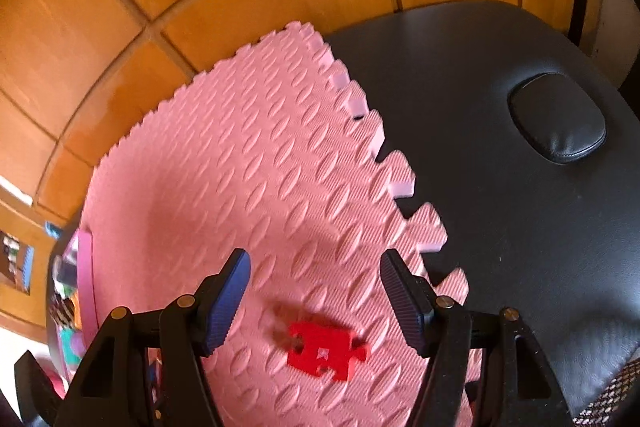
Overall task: Organize rigid objects
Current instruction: 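Grasp the red cylinder with the left gripper while the right gripper grasps the red K puzzle piece, then carry the red cylinder into the tray and release it with the left gripper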
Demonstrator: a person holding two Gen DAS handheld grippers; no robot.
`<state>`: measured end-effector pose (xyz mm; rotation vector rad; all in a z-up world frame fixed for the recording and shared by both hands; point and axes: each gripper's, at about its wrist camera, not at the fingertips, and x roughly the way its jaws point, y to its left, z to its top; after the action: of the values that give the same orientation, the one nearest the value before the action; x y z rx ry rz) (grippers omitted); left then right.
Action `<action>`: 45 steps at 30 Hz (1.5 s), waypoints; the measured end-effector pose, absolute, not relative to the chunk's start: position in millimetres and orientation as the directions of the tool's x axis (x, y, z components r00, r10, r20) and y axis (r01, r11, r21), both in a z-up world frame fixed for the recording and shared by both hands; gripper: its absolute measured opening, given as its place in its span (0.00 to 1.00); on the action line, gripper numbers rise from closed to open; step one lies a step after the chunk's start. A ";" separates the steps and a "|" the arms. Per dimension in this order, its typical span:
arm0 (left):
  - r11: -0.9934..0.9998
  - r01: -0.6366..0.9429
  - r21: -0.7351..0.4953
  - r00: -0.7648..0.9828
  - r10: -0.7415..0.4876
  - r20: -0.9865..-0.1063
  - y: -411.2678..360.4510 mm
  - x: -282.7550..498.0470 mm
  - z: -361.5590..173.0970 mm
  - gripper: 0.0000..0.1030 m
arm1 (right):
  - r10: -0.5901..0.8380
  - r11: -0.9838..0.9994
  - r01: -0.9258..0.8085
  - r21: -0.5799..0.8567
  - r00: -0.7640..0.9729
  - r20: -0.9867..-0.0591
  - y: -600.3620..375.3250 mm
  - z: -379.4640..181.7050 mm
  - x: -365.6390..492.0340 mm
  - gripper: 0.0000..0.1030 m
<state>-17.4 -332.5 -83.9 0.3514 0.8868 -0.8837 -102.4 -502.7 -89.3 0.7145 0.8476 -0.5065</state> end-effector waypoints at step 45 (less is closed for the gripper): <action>0.763 0.598 -0.244 0.491 -0.590 -0.641 -181.6 9.1 0.8 0.25 | -0.309 0.813 0.582 -0.018 0.406 -0.860 -436.9 -101.9 -90.9 0.44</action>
<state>9.1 -181.6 0.8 0.0118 0.7737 -0.7212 -90.9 -436.9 -101.9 0.3061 1.0065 -0.5731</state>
